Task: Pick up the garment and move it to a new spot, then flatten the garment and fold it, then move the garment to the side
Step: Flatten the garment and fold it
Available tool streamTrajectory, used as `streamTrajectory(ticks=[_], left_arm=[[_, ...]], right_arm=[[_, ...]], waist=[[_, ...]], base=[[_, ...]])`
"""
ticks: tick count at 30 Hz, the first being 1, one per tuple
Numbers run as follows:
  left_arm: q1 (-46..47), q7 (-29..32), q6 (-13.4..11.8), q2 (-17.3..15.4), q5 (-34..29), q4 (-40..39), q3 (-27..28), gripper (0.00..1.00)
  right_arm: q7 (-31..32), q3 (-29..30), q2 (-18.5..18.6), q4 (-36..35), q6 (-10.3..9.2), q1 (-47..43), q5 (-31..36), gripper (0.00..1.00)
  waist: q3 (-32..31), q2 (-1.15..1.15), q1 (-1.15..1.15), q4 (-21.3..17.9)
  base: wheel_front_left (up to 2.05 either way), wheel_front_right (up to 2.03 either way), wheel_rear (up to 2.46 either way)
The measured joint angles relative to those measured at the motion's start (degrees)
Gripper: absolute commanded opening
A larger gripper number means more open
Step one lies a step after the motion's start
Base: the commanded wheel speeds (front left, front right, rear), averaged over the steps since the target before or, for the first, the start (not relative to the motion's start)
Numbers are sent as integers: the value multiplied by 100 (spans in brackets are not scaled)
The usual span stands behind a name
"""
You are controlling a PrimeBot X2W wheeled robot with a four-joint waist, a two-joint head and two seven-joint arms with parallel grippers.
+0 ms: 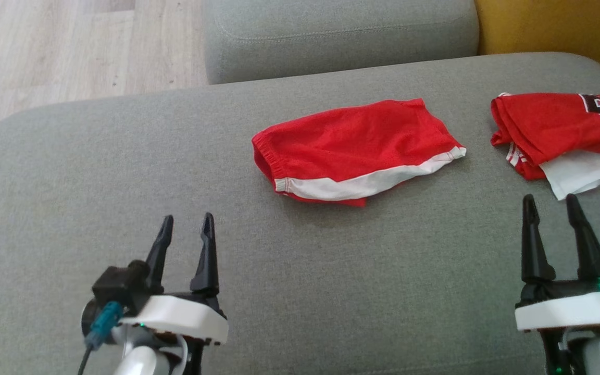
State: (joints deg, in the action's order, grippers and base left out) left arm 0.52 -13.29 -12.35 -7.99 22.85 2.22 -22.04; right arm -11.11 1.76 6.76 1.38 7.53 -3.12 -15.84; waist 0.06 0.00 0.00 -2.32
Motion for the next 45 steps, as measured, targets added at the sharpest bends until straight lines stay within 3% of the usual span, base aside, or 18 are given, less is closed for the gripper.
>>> streamTrajectory(ticks=[4,8,14,19,26,34,45], left_arm=[[31,122,83,-2,1,108,-109,100],[232,620,197,-11,87,282,-263,100],[1190,1440,546,110,153,580,-692,100],[1978,1594,869,302,216,1055,-920,100],[2891,1682,1144,488,410,1860,-1250,100],[3451,1663,1243,527,775,2535,-1515,100],[3887,1272,1132,545,1279,2555,-2158,100]], right_arm=[[241,-51,26,20,0,12,27,100],[775,-309,248,298,0,217,-11,100],[1544,-899,1043,1237,0,2045,-419,100],[2036,-1443,1619,2219,0,2909,-686,100],[2124,-2257,2056,3114,0,3891,-984,100],[2221,-3004,2248,3887,0,4511,-1430,100],[1931,-3642,2254,4278,0,4893,-1816,100]], waist=[[22,0,0,-38],[175,0,0,-74],[720,0,0,-43],[1164,0,1,142],[1750,0,1,422],[2164,0,2,600],[2270,0,1,532]], base=[[0,0,0],[0,0,0],[0,0,0],[0,0,0],[0,0,0],[0,0,0],[0,0,0]])
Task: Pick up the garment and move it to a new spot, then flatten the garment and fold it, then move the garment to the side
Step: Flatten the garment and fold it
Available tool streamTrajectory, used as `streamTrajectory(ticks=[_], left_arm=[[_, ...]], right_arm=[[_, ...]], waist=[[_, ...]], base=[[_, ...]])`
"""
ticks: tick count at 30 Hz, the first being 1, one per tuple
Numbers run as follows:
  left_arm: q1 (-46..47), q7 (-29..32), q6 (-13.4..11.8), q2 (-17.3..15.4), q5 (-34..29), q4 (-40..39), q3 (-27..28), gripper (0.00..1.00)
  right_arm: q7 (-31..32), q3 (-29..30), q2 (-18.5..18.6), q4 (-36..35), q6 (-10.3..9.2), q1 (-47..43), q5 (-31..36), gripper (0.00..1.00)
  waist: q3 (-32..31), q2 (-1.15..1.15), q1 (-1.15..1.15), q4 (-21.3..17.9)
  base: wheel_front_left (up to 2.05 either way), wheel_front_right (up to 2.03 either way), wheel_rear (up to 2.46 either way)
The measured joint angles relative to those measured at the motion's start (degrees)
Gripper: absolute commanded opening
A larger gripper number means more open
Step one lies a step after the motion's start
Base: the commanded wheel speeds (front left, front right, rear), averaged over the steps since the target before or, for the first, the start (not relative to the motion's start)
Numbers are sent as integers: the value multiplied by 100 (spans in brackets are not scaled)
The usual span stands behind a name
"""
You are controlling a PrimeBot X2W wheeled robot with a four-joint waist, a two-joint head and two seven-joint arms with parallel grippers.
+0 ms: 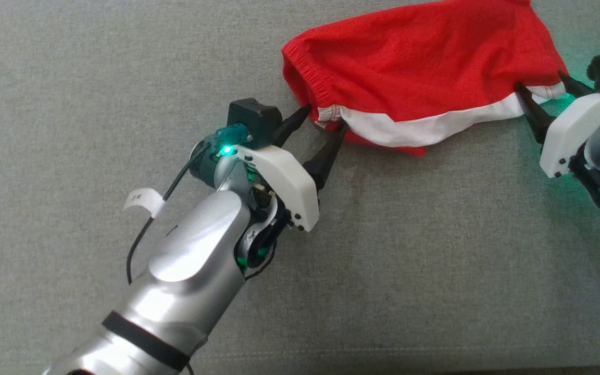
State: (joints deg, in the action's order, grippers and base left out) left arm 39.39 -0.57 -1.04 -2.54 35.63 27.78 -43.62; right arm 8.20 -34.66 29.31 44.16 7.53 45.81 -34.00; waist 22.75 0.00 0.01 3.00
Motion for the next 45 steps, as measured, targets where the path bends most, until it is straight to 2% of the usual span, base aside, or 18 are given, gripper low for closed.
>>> streamTrajectory(ticks=[1,2,4,5,6,7,8,13,19,23,27,32,37,40,45], left_arm=[[29,-8,-14,2,19,4,-36,100],[69,-18,-60,3,7,34,-69,100],[155,-80,-96,3,4,66,-97,100],[195,-107,-94,3,43,81,-114,100],[229,-112,-92,3,76,105,-146,89],[246,-114,-91,3,85,133,-190,41],[245,-147,-90,7,86,155,-214,0],[239,-276,-67,8,188,215,-270,0],[135,-382,9,-126,296,53,-246,0],[29,-282,47,-544,442,-419,-137,0],[-26,132,43,-1017,633,-973,47,0],[-34,797,42,-1305,961,-1447,186,0],[593,1636,180,-1216,1572,-891,394,0],[1533,2112,164,-991,1991,-176,742,0],[3312,2460,70,-613,2079,861,976,0]], right_arm=[[-21,-51,0,15,0,20,-42,98],[-22,-101,2,26,0,45,-68,91],[-69,-227,7,35,0,70,-116,53],[-86,-283,3,33,0,70,-159,39],[-122,-349,3,30,0,70,-210,0],[-143,-399,3,32,0,70,-255,0],[-160,-438,3,44,0,70,-292,0],[-454,-563,0,181,0,54,-495,0],[-858,-400,-14,27,0,-102,-1161,0],[-902,-334,-5,-460,0,-470,-1662,0],[-709,-252,23,-1079,0,-706,-2130,0],[-331,-108,232,-1713,0,-747,-2366,0],[309,77,235,-1904,0,-227,-2681,0],[651,268,201,-1804,0,677,-2769,0],[949,615,19,-1281,0,2319,-2811,0]], waist=[[0,0,0,-6],[-1,0,0,-11],[-3,0,0,-26],[-7,0,0,-36],[-13,0,0,-46],[-22,0,0,-56],[-35,0,0,-64],[-209,0,0,-77],[-666,0,-1,-55],[-1050,0,-1,-59],[-1397,0,-1,-96],[-1574,0,-1,-182],[-1247,0,-1,-186],[-888,0,-1,-168],[-194,0,0,-132]], base=[[0,0,0],[0,0,0],[0,0,0],[0,0,0],[0,0,0],[0,0,0],[0,0,0],[0,0,0],[0,0,0],[0,0,0],[0,0,0],[0,0,0],[0,0,0],[0,0,0],[0,0,0]])
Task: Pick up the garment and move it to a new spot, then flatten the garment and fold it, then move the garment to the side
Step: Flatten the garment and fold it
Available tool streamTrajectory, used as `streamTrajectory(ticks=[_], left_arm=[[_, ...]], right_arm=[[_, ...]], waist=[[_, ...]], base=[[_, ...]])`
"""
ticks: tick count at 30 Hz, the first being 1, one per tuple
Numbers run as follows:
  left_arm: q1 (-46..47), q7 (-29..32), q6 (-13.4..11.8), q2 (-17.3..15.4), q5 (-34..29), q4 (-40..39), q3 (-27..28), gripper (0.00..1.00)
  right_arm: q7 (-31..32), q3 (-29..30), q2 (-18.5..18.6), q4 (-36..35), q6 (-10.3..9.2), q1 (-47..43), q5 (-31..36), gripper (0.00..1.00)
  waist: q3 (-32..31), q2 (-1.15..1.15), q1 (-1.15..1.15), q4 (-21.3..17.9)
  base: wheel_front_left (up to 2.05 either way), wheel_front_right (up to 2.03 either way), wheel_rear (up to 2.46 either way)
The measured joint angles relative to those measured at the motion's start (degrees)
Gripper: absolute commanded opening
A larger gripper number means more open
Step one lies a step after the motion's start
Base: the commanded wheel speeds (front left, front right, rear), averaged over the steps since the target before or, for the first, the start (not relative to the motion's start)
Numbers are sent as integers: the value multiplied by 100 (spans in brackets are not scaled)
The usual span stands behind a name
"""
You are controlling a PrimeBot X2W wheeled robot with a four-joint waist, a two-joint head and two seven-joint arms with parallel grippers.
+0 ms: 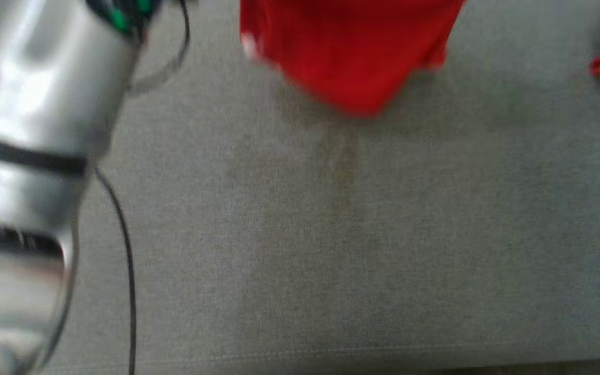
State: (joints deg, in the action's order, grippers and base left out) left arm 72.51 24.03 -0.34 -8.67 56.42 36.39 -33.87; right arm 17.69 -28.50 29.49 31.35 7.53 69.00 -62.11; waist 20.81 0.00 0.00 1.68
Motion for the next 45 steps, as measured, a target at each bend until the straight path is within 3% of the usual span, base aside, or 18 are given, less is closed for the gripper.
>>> streamTrajectory(ticks=[6,9,12,17,22,27,33,37,41,45], left_arm=[[1618,-401,-25,183,-270,981,294,0],[1993,-578,-12,196,-331,1252,342,0],[2326,-927,246,286,-254,1646,539,0],[2109,-942,613,460,-178,2011,417,0],[912,-619,743,516,-13,2104,-53,0],[-671,229,746,409,626,1267,-628,0],[-2207,1535,745,-266,1678,122,-836,0],[-3006,2156,711,-660,2056,-680,-991,0],[-3718,2850,392,-1060,2592,-1758,-1045,0],[-4340,3294,-98,-1486,3052,-2872,-1051,0]], right_arm=[[-257,203,-341,672,0,1534,20,0],[-479,231,-413,753,0,1880,20,0],[-867,188,-500,766,0,2180,18,0],[-912,-179,-345,588,0,1888,-70,0],[-720,-678,-146,410,0,492,-405,0],[-162,-1158,210,186,0,-1046,-824,0],[808,-1631,660,-316,0,-2306,-1246,0],[1491,-1800,1148,-756,0,-2924,-1574,0],[2085,-1925,1637,-1417,0,-3505,-1862,0],[2357,-1864,2141,-1878,0,-3917,-2078,0]], waist=[[740,0,2,2],[901,0,2,-21],[1033,0,1,-122],[969,0,0,-89],[675,0,0,-54],[161,0,-1,-61],[-652,0,-1,-123],[-1203,0,-1,-173],[-1656,1,-1,-215],[-1939,1,-2,-213]], base=[[0,0,0],[0,0,0],[0,0,0],[0,0,0],[0,0,0],[0,0,0],[0,0,0],[0,0,0],[0,0,0],[0,0,0]])
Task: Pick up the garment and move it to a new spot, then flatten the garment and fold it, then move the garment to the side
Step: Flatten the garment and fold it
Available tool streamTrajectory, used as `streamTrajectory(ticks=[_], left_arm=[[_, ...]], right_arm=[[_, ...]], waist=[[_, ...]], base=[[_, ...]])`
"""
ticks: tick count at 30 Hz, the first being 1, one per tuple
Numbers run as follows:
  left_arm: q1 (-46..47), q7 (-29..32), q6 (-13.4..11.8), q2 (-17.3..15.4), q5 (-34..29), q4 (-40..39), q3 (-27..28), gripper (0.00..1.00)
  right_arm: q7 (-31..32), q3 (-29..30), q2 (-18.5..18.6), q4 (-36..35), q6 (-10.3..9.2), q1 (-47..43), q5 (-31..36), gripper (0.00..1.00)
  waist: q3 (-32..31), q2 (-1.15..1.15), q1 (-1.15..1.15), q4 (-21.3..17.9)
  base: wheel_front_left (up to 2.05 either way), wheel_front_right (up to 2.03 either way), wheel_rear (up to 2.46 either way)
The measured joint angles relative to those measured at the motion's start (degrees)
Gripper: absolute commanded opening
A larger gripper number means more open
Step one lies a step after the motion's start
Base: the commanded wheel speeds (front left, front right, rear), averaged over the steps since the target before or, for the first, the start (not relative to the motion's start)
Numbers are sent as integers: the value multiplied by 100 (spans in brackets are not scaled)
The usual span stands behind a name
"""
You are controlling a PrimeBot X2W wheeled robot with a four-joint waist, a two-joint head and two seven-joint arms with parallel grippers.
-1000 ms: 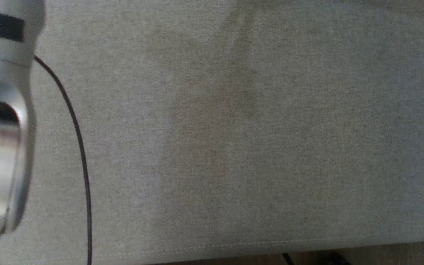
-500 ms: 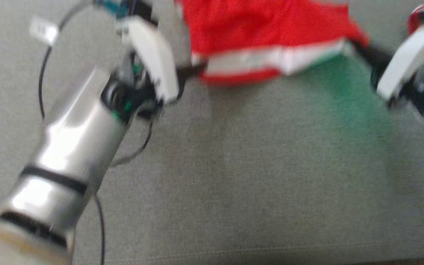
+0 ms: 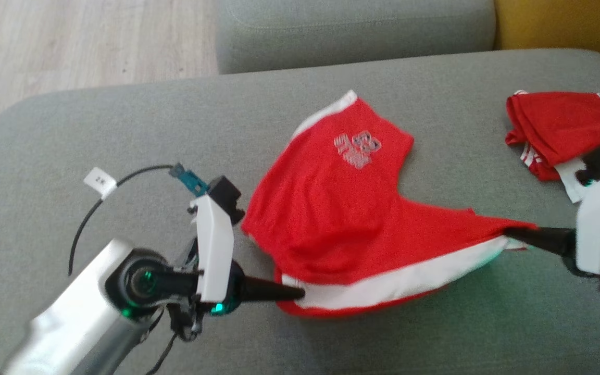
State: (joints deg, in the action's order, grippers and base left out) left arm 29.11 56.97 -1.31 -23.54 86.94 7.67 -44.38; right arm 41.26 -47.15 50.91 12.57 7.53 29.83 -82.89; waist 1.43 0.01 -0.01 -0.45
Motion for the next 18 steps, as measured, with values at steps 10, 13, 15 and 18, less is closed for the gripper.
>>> streamTrajectory(ticks=[10,13,15,18], left_arm=[[52,176,-727,-339,599,-873,608,0],[288,2,-719,-286,592,-740,715,0],[388,-99,-666,-222,567,-687,789,0],[497,-254,-566,-93,366,-536,781,0]], right_arm=[[250,553,34,52,0,395,-141,0],[339,701,-85,379,0,831,-110,0],[363,771,-190,583,0,1113,-27,0],[353,884,-387,901,0,1481,176,0]], waist=[[348,0,0,310],[526,0,0,462],[647,0,0,580],[833,0,0,779]], base=[[0,0,0],[0,0,0],[0,0,0],[0,0,0]])
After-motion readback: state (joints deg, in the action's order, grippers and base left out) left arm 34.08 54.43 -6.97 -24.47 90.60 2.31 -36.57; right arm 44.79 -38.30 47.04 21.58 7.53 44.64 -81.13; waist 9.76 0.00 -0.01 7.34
